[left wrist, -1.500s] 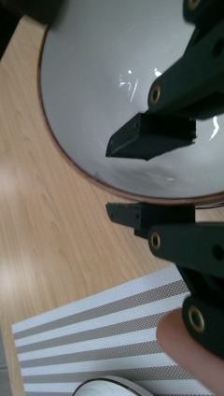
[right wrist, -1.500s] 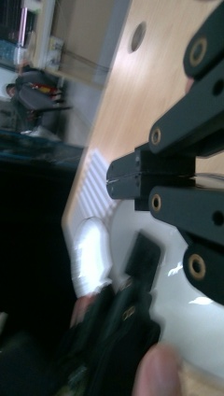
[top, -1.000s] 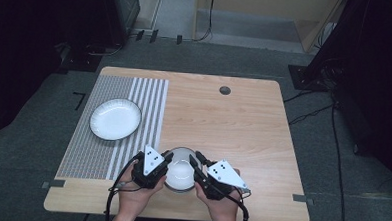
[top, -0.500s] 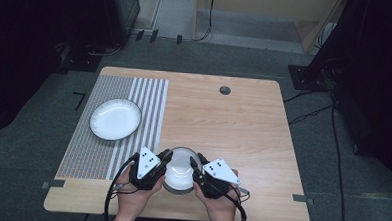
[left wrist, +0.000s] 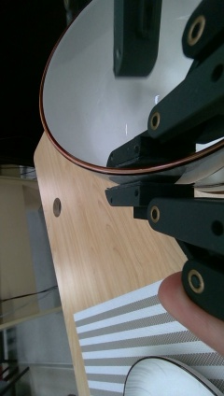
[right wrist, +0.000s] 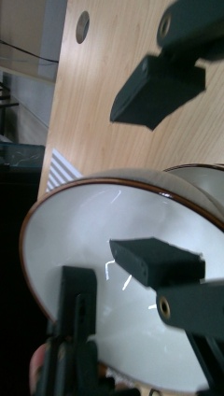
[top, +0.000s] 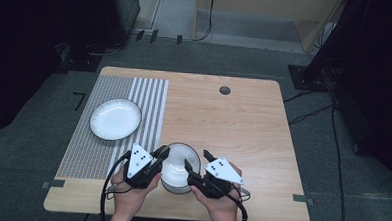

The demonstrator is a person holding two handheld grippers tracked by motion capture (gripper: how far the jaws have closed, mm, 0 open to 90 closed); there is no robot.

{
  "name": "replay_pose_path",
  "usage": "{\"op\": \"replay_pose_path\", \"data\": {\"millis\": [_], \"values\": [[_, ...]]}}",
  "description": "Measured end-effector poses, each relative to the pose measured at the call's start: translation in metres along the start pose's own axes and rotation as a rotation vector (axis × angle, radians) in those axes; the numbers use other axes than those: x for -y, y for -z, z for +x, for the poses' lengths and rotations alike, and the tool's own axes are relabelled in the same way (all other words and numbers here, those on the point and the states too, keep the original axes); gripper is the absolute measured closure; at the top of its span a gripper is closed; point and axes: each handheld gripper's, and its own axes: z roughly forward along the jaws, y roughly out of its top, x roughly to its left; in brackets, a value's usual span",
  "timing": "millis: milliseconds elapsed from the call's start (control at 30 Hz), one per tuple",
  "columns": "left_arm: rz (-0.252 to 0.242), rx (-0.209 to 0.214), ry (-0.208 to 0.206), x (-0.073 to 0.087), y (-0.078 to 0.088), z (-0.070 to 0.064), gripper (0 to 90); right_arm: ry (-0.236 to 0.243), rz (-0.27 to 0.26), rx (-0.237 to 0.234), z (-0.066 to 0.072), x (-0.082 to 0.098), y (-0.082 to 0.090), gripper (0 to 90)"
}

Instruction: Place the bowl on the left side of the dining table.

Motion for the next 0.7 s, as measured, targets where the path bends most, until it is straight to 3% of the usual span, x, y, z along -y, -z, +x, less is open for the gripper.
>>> {"op": "replay_pose_path", "data": {"millis": [167, 267, 467, 700], "values": [[-0.003, -0.005, 0.021, 0.0, 0.001, 0.005, 82.8, 0.0, 0.0, 0.002, -0.002, -0.008, 0.009, 19.9], [-0.01, -0.015, 0.044, -0.002, 0.004, 0.012, 82.8, -0.037, -0.022, -0.009, -0.005, -0.013, 0.016, 19.6], [-0.026, -0.023, 0.075, -0.004, 0.009, 0.021, 82.7, -0.041, -0.035, -0.002, -0.012, -0.019, 0.027, 18.2], [-0.044, -0.045, 0.096, -0.008, 0.015, 0.032, 82.8, -0.042, -0.037, 0.039, -0.027, -0.015, 0.037, 18.3]]}}
